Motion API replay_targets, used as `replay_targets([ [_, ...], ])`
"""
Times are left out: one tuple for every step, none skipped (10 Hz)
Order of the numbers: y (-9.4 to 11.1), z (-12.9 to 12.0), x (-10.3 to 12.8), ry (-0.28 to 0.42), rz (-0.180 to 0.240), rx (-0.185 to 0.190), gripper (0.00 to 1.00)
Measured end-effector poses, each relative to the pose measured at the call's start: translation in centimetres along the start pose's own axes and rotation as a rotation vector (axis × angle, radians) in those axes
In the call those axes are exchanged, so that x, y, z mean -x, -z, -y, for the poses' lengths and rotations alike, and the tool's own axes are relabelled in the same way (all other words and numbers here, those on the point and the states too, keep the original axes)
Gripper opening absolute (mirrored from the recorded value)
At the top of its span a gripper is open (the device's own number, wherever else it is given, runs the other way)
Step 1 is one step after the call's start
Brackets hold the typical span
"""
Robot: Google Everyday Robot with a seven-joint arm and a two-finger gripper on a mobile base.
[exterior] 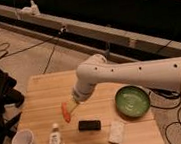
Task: Stand the bottle upright
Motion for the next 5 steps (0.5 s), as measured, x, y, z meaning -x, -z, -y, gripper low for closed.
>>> replay_targets([
  [-1.4, -0.7, 0.5, -0.068, -0.003, 0.050, 0.66],
  [-2.7, -1.3, 0.9, -0.110, -0.015, 0.082, 0.66],
  [-3.7, -1.6, 1.0, -0.129, -0.030, 0.090, 0.66],
  [-4.7, -1.7, 1.0, -0.137, -0.050, 0.078, 0.66],
  [-5.4, -1.8, 1.1, -0.138, -0.065, 0.058, 0.66],
])
